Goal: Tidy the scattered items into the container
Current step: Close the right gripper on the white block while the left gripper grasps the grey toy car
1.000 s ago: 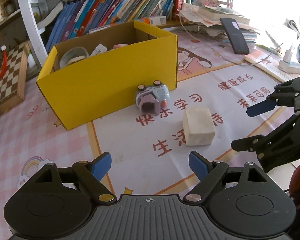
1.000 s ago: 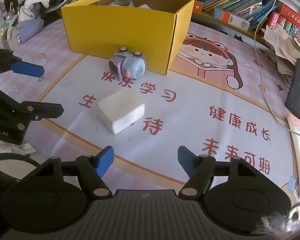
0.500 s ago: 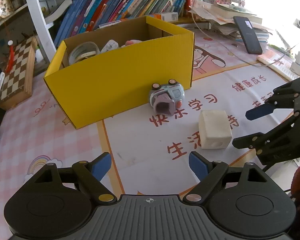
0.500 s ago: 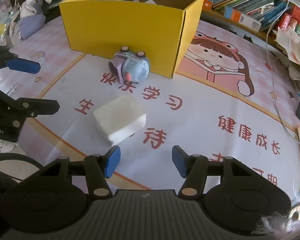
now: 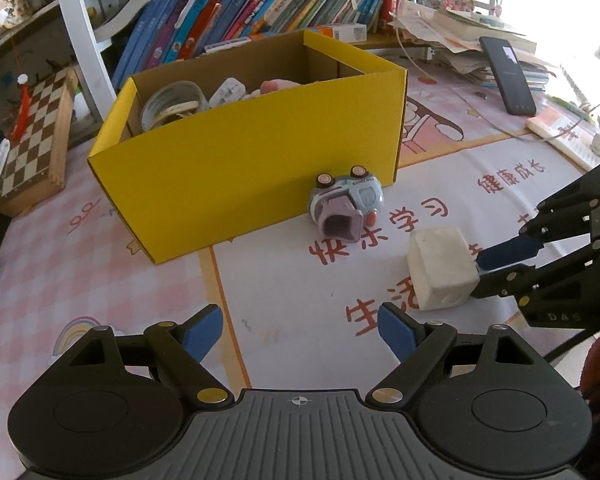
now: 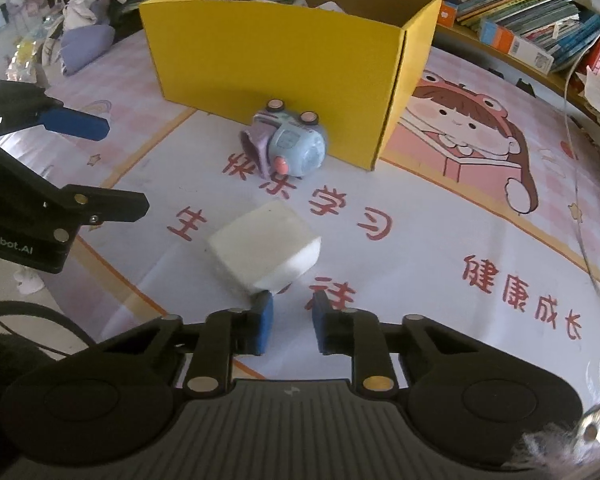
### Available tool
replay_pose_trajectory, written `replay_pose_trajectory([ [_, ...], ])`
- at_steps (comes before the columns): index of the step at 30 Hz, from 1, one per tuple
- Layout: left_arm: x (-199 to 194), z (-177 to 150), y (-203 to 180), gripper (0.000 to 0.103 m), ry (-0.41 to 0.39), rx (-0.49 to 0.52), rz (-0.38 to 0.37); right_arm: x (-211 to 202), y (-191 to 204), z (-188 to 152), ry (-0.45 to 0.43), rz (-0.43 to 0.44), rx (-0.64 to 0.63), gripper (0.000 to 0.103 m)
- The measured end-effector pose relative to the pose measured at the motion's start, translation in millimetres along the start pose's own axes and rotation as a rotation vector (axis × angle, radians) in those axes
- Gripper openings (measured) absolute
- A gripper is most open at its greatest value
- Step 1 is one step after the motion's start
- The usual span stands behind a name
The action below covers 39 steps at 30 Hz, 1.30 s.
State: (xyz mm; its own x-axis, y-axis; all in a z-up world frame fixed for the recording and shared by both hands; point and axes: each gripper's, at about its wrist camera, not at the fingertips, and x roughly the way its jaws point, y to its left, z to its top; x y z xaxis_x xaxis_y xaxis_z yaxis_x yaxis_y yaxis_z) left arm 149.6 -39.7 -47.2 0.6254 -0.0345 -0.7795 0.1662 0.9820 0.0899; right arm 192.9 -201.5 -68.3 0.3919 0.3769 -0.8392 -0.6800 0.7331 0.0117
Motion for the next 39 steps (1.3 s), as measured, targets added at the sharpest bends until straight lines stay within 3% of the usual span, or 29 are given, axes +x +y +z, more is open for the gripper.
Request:
replay_pose_trajectory([
  [4,5,7,1,0.087,-0.008,-0.001,-0.005,1,-2,1,0.001,0.006,0.003,0.024],
  [9,5,17,6,0.087,-0.036,-0.021,-0.016,1,2,4,-0.012,0.017,-0.037,0.059],
  [14,10,17,9,0.087,-0.020,-0.026,-0.018,3,7,10,-0.021,0.034,-0.078,0.070],
  [28,17,21,14,0.087,-0.005,-0.021,-0.017,22,15,26,-0.010,0.147,-0.143,0.064],
  [32,21,25,13,0.087,-0.005,-0.014,-0.023,21,13,27,-0.028,0.163,-0.149,0.049],
  [39,28,32,10,0.087,-0.005,-0.003,-0.041,12,0,28,-0.056,0.097,-0.100,0.040],
])
